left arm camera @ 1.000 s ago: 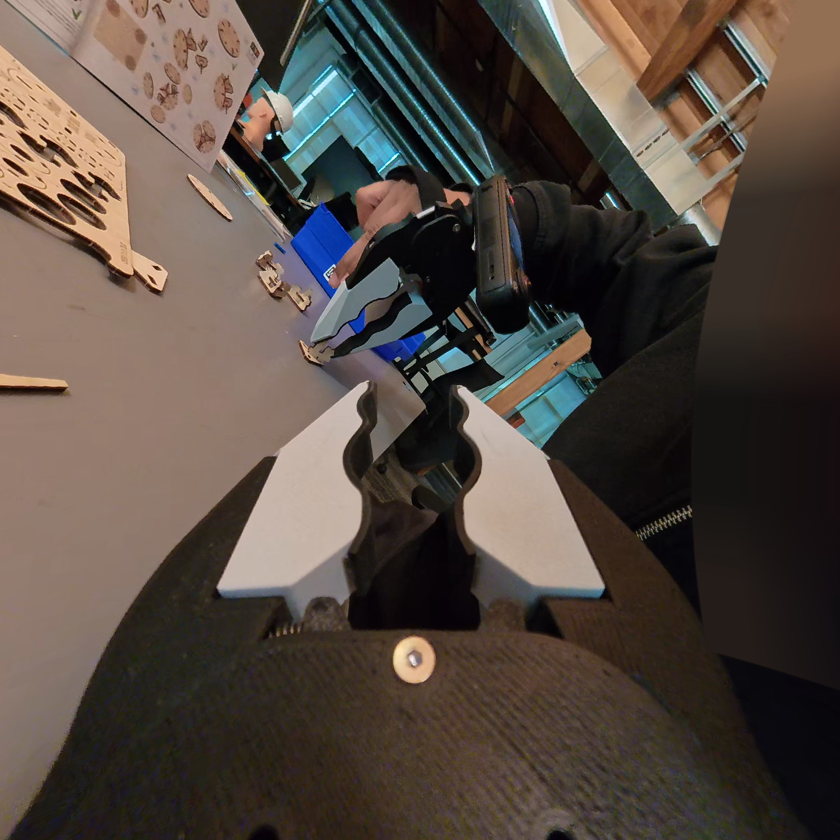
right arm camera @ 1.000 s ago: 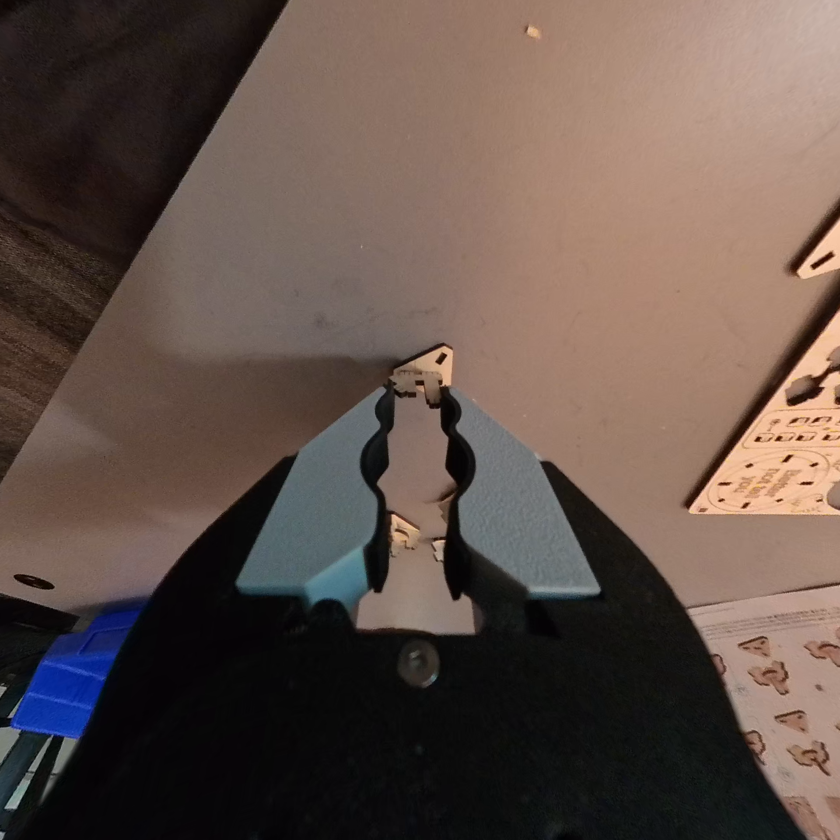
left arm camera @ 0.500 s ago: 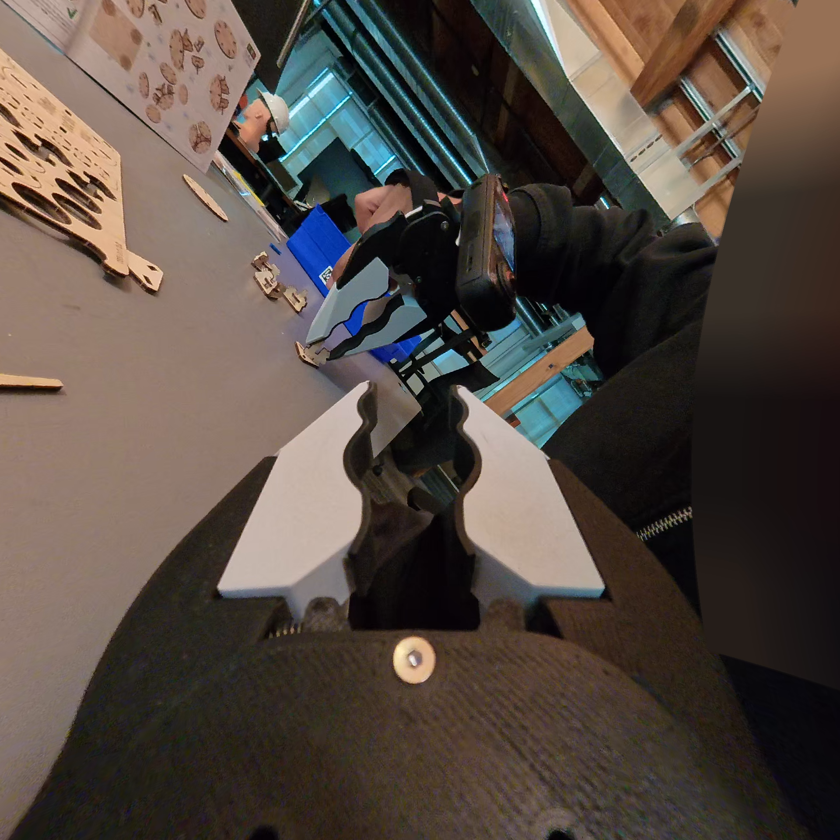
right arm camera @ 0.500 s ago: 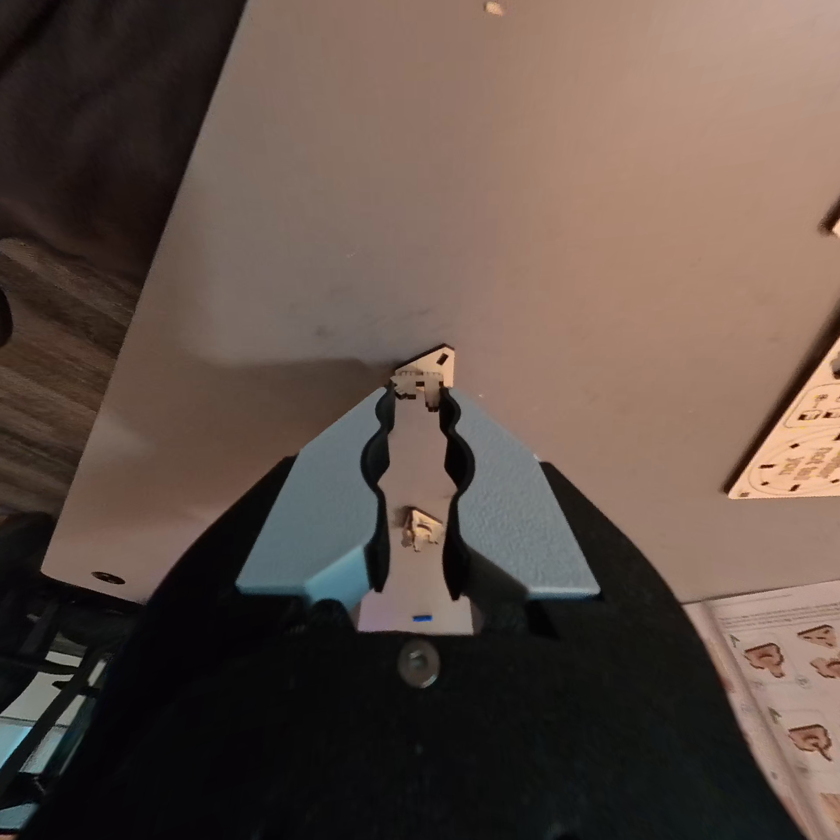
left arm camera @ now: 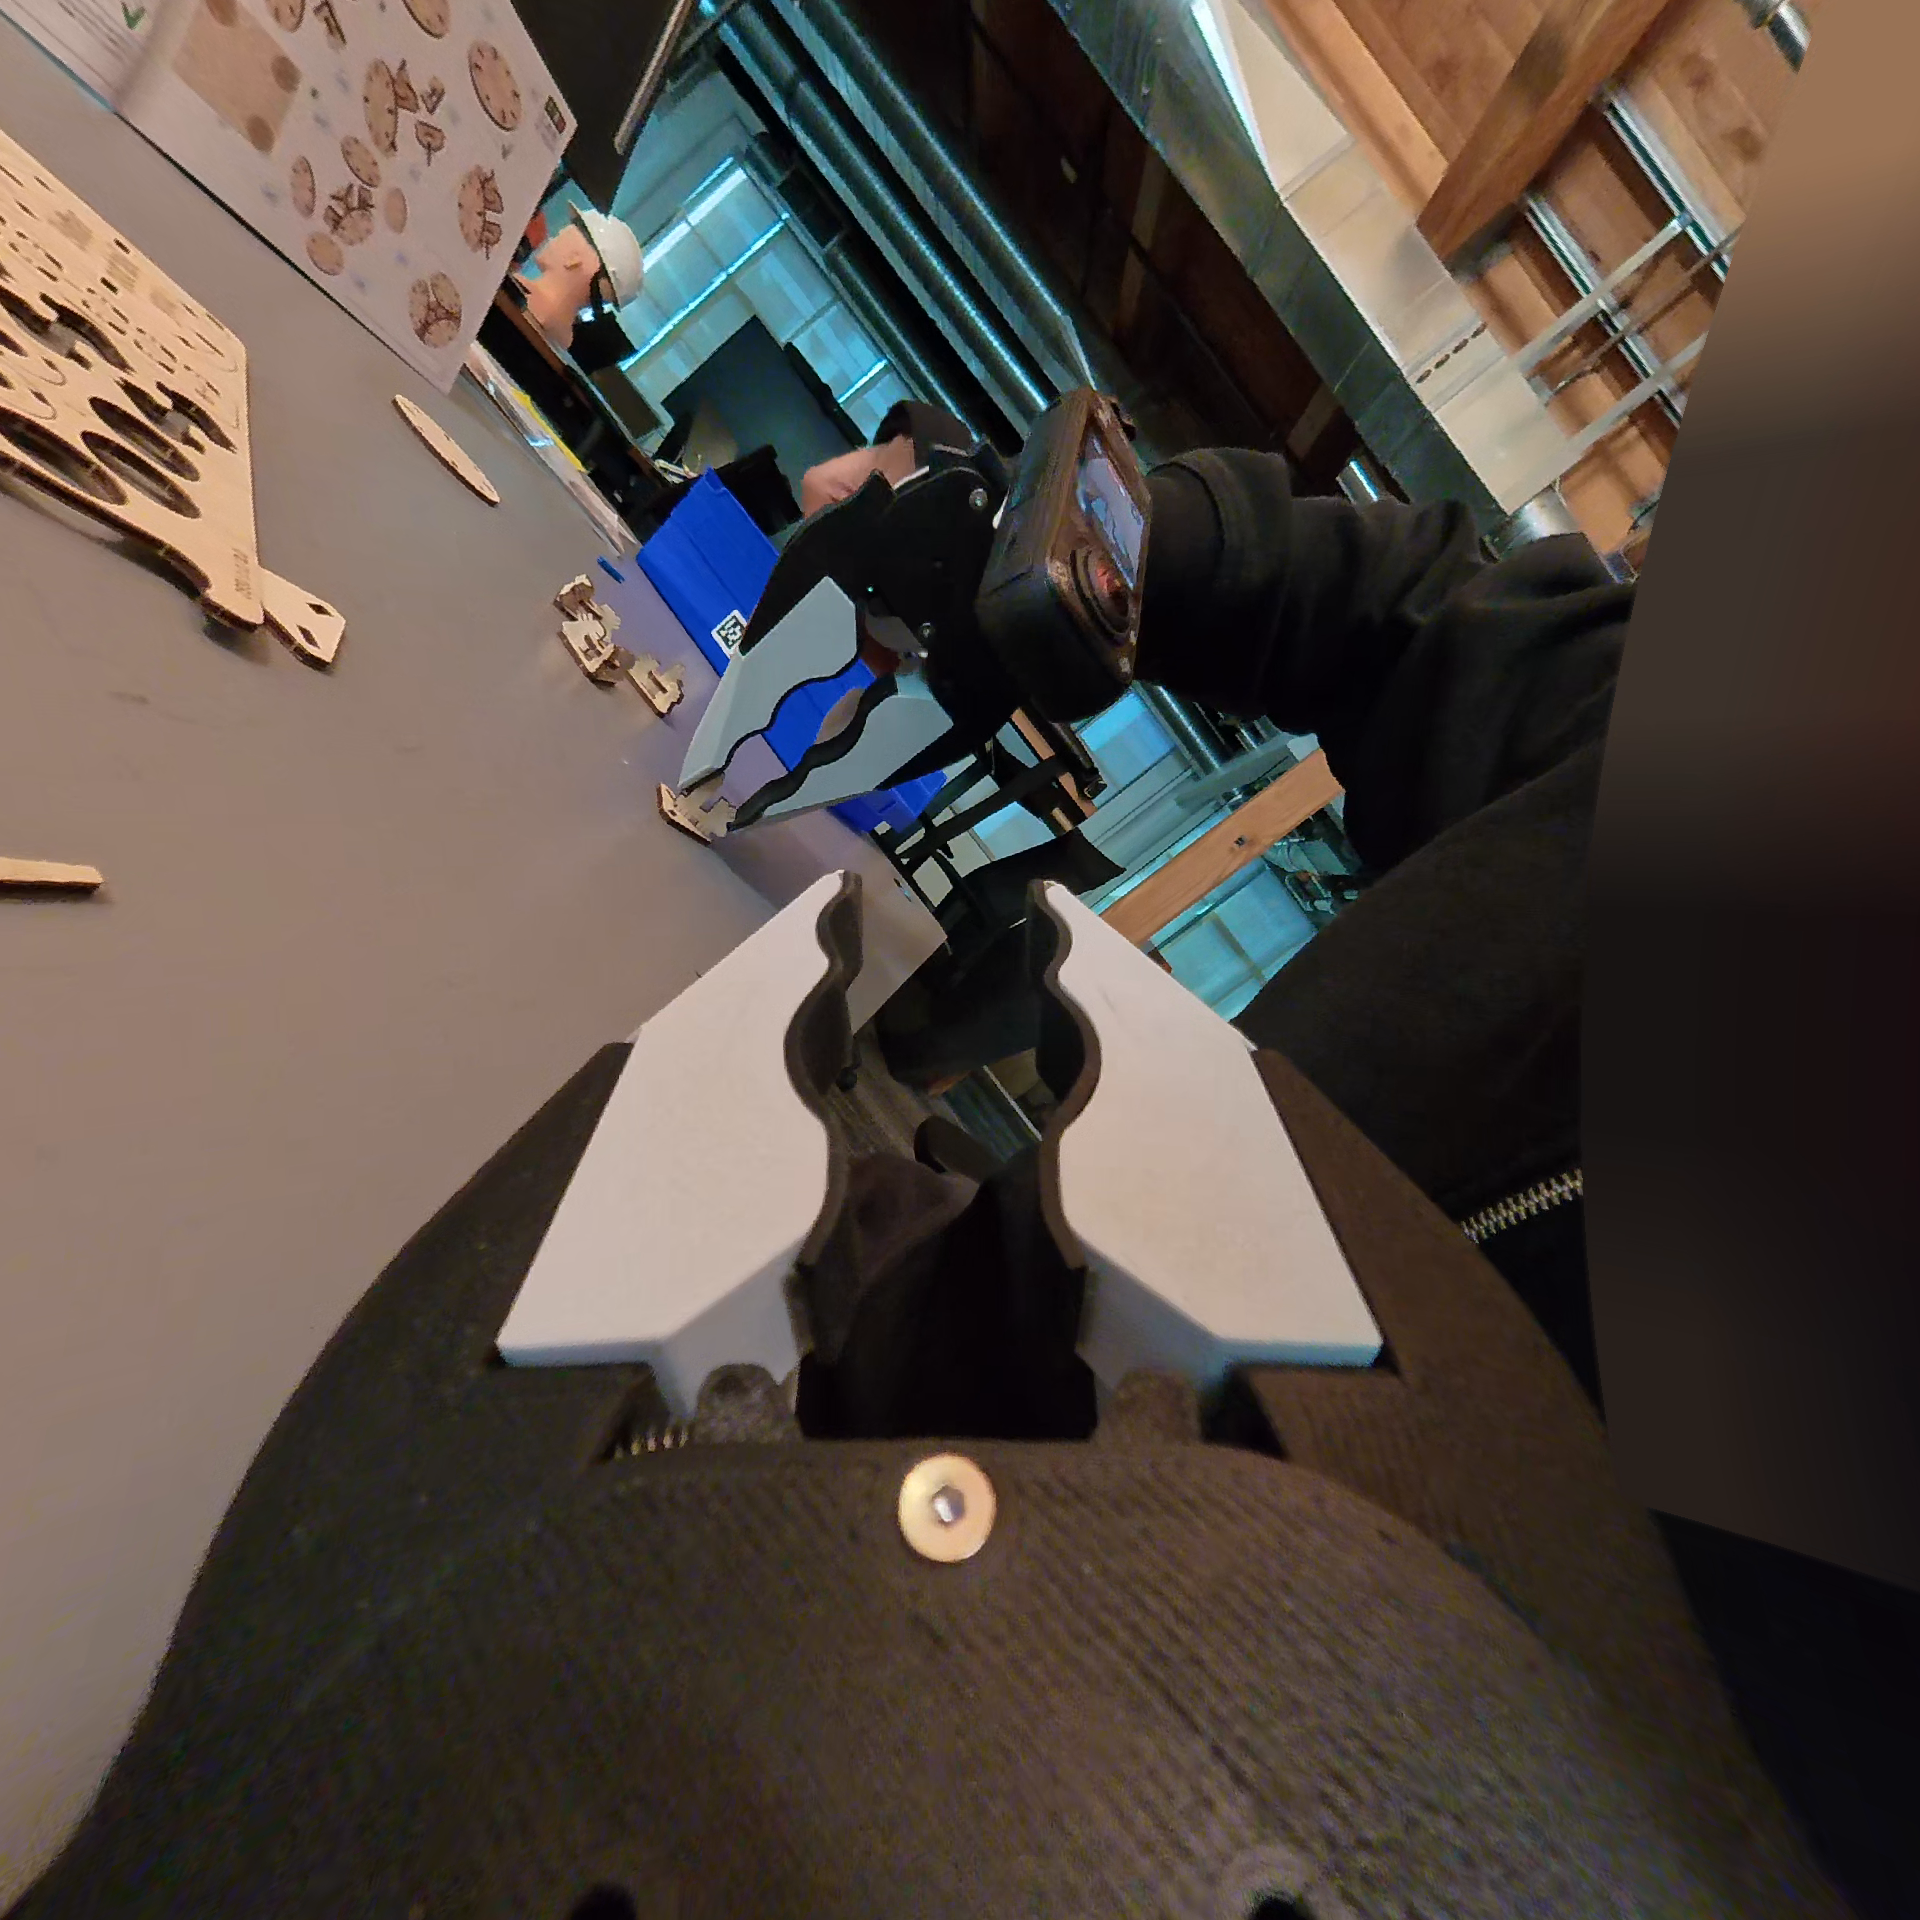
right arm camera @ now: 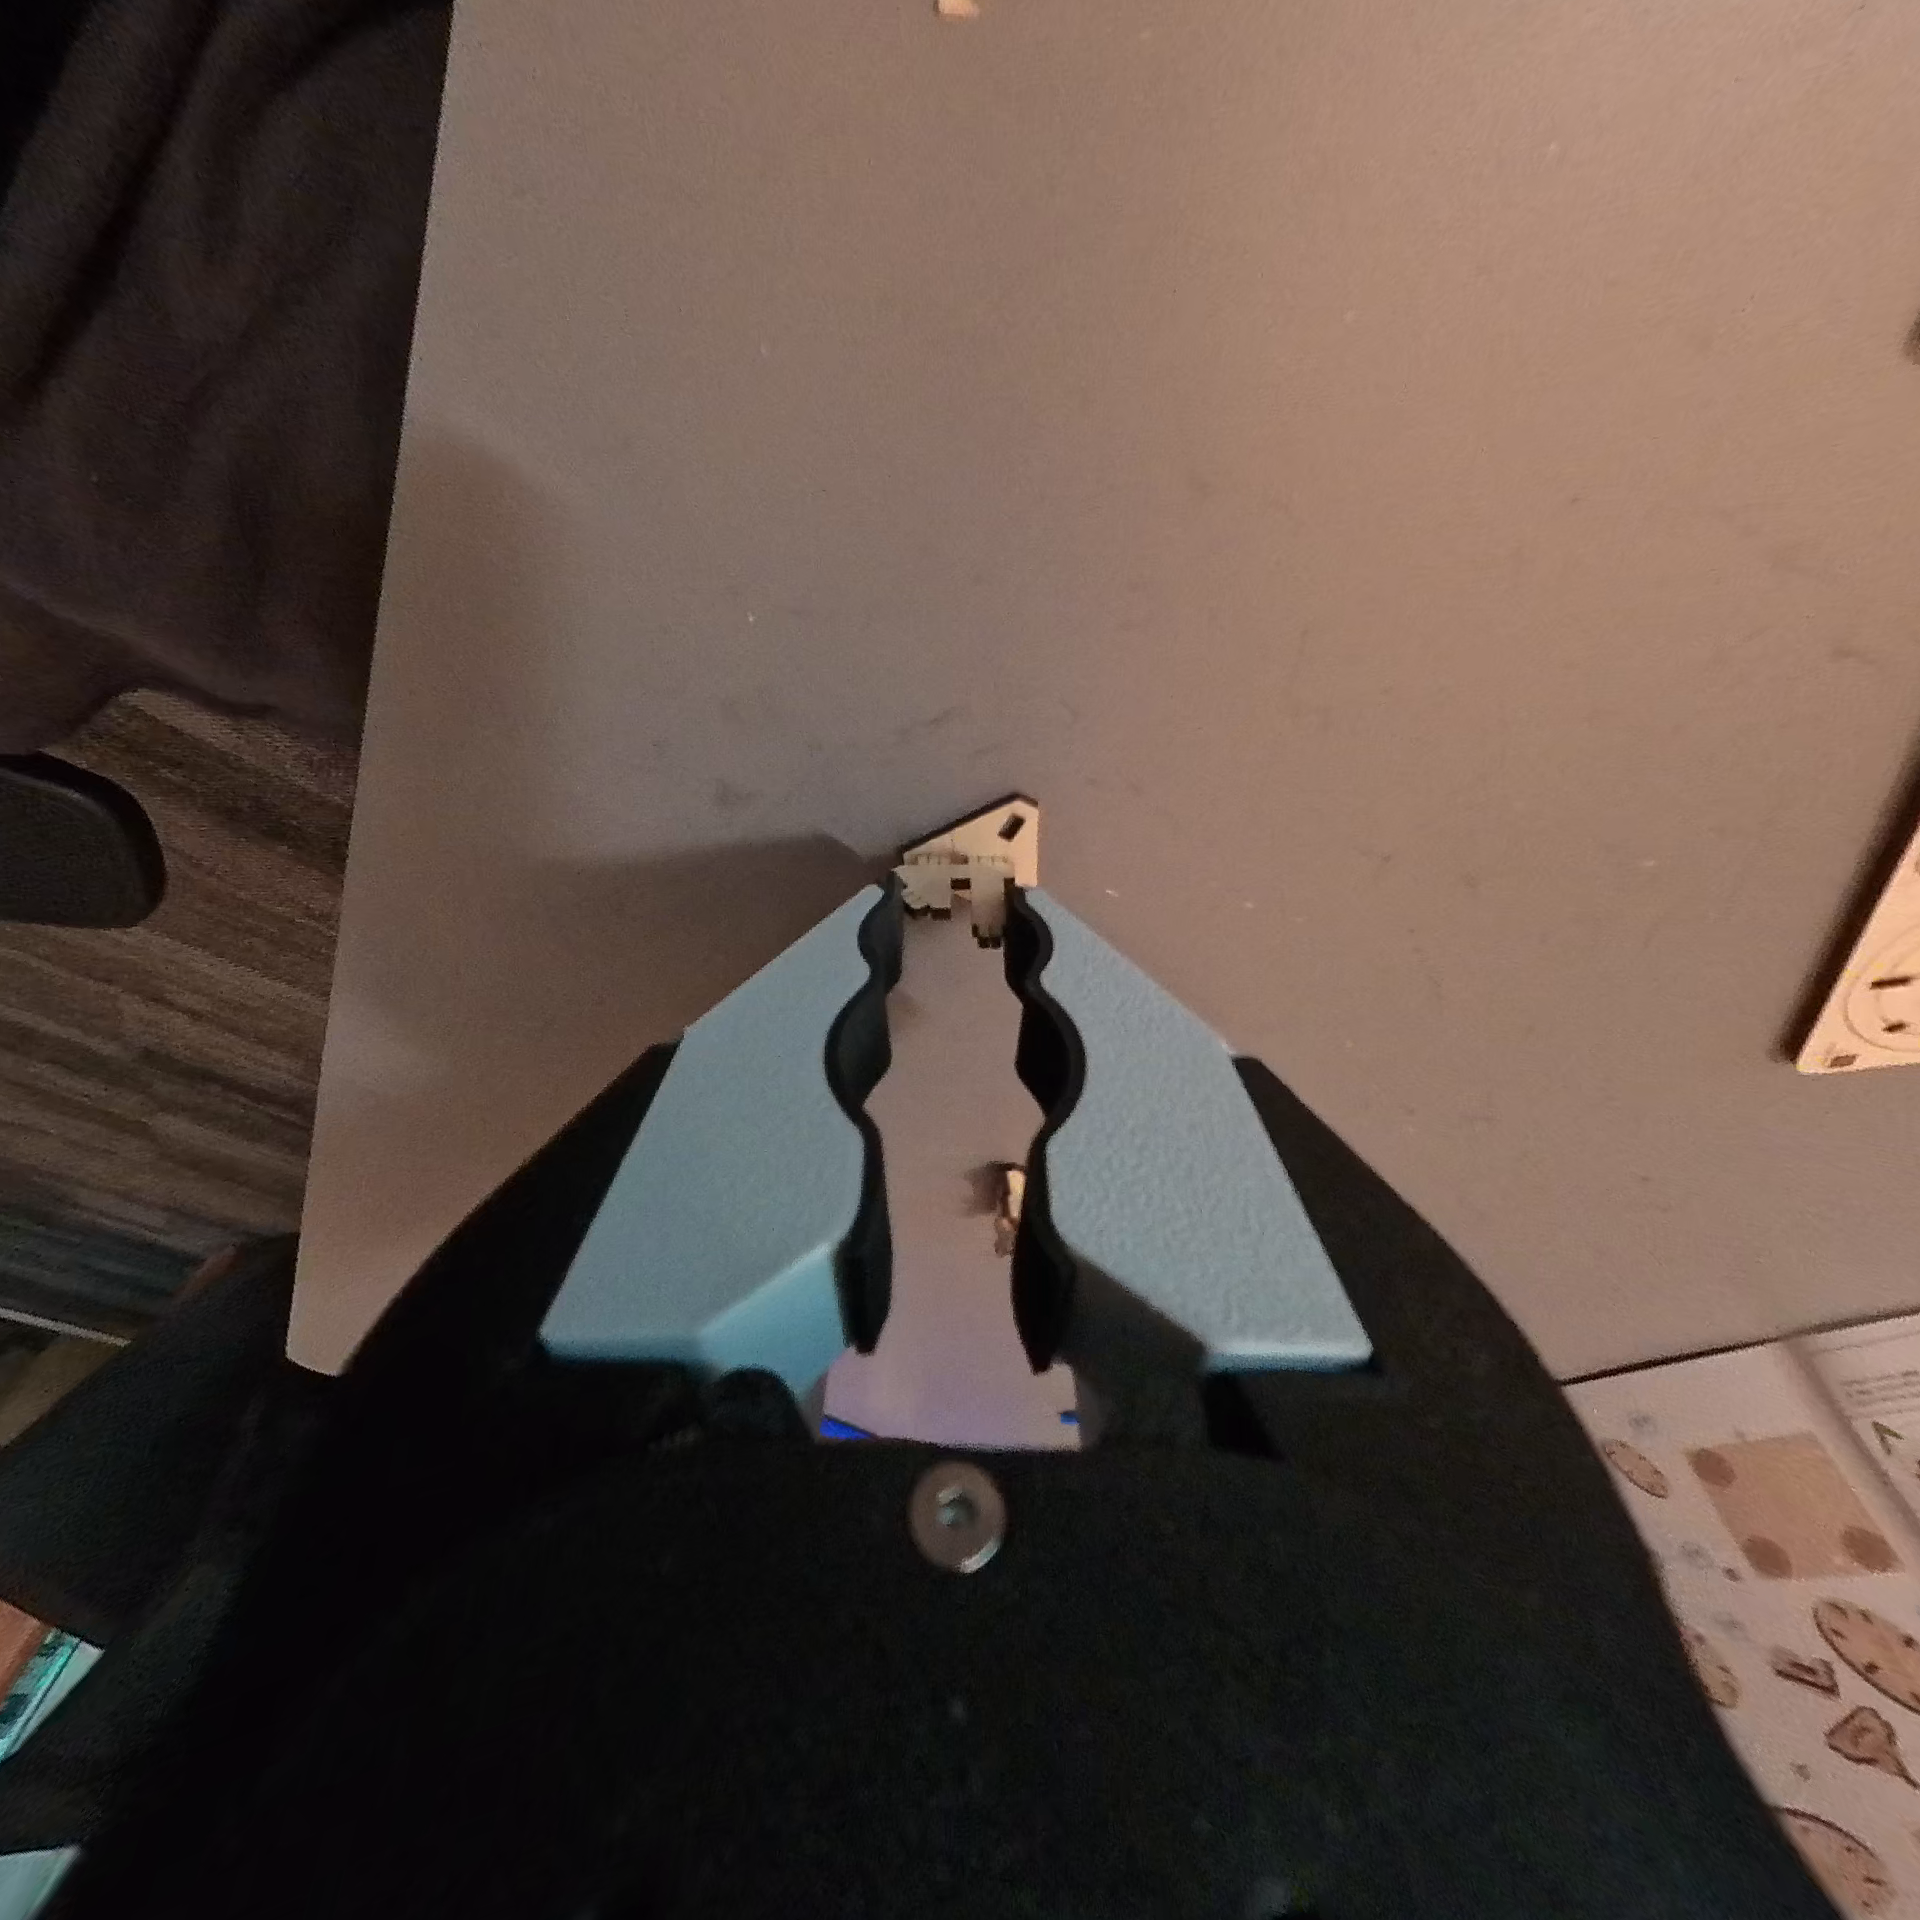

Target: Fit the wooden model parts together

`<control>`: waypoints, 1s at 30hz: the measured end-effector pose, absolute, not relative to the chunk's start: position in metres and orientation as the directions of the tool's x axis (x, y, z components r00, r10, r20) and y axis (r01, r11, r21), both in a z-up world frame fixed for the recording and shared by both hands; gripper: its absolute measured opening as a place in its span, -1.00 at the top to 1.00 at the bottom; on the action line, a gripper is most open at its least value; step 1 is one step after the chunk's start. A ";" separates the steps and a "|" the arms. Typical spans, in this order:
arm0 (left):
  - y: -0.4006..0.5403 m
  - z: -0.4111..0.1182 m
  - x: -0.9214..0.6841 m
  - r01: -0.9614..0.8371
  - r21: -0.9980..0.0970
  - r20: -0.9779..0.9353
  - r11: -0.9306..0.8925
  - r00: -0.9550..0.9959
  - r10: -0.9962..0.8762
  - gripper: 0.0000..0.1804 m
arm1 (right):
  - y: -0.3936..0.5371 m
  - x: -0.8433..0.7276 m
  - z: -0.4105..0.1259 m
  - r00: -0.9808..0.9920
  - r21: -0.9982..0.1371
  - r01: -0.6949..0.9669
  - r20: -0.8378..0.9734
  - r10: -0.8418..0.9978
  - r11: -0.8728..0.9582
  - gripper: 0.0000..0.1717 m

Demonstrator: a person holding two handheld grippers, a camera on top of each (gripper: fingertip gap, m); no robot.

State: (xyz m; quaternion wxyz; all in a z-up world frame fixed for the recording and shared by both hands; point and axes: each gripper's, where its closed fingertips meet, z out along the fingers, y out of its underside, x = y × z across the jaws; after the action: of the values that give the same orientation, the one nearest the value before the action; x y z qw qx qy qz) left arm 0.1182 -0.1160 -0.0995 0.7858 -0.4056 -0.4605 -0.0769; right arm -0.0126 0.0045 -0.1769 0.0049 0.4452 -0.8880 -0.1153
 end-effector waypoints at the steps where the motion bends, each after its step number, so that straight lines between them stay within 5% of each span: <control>1: -0.116 -0.099 0.118 0.495 -0.566 0.786 0.659 0.565 0.252 0.67 | 0.005 -0.012 -0.177 -0.607 0.212 -0.786 -0.090 -0.789 0.581 0.80; 30: -0.112 -0.099 0.119 0.501 -0.571 0.784 0.651 0.567 0.252 0.67 | -0.001 -0.010 -0.175 -0.674 0.157 -0.729 0.009 -0.739 0.666 0.78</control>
State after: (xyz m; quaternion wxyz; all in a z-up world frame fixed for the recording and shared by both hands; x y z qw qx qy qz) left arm 0.1190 -0.1116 -0.0992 0.7843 -0.4104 -0.4584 -0.0795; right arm -0.0098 -0.0010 -0.1753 0.0359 0.4024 -0.9121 -0.0703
